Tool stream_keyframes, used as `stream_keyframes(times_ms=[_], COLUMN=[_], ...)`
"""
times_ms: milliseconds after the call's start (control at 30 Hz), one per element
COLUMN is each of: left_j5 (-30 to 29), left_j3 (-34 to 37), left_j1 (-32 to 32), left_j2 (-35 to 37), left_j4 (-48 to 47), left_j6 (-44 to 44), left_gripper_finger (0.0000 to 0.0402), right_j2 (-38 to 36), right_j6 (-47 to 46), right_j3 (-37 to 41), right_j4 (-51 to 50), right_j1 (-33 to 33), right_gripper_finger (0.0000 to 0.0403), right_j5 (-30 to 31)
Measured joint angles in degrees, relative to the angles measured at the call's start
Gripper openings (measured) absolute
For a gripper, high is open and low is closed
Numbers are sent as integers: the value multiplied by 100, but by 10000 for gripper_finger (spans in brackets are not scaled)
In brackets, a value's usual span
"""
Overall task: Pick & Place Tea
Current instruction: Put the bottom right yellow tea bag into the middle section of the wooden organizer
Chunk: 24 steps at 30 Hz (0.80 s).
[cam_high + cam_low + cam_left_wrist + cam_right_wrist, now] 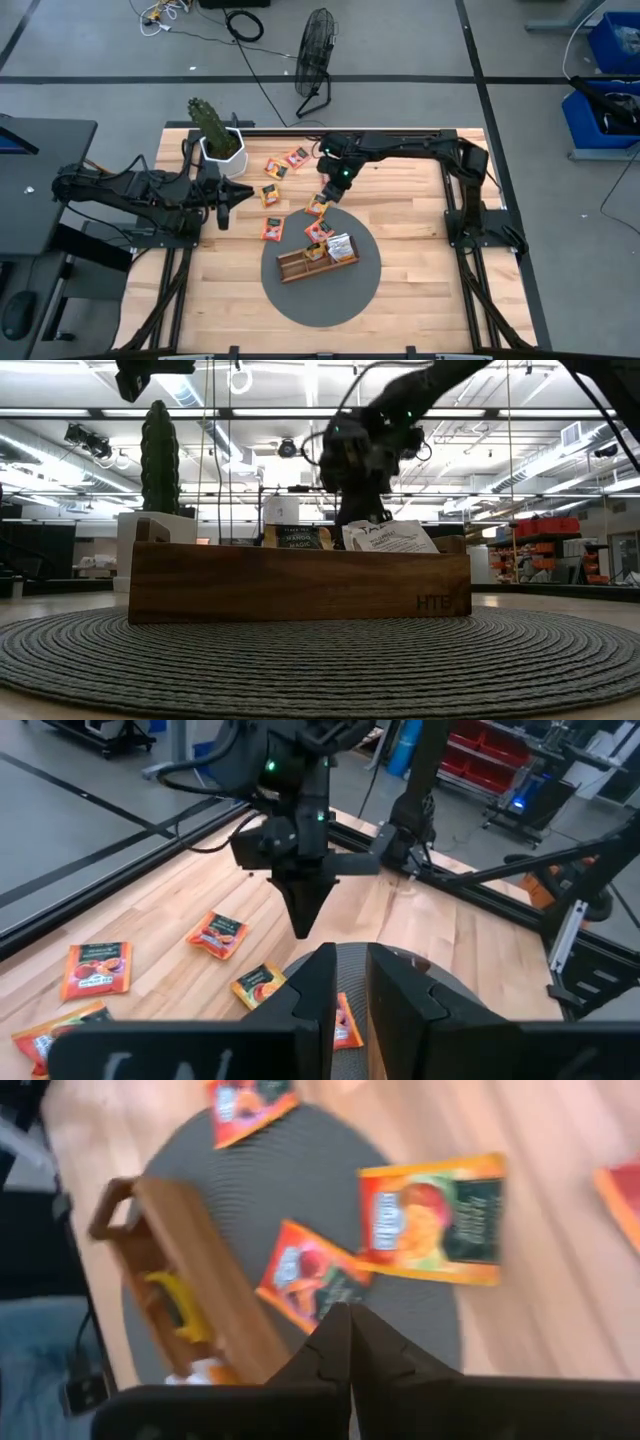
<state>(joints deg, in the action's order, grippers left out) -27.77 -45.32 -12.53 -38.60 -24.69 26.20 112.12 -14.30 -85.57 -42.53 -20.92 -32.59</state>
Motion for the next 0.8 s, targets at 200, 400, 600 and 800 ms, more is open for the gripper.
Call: stream_keyframes(times_ms=[200, 400, 600, 800], left_j5=[-132, -273, -359, -378], left_j3=[0, 0, 0, 0], left_j1=[-2, 0, -2, 0], left_j2=[1, 1, 1, 1], left_j4=[-15, -26, -31, -31], left_j6=[2, 11, 13, 13], left_gripper_finger=[60, 60, 60, 60], right_j2=[0, 0, 2, 42], right_j6=[-1232, -1962, -2133, -2577], right_j3=[566, 872, 1096, 1186], right_j4=[870, 1193, 1355, 1570], right_j1=[-337, -504, -452, -433], right_gripper_finger=[0, 16, 104, 204], right_j5=[3, 14, 11, 65])
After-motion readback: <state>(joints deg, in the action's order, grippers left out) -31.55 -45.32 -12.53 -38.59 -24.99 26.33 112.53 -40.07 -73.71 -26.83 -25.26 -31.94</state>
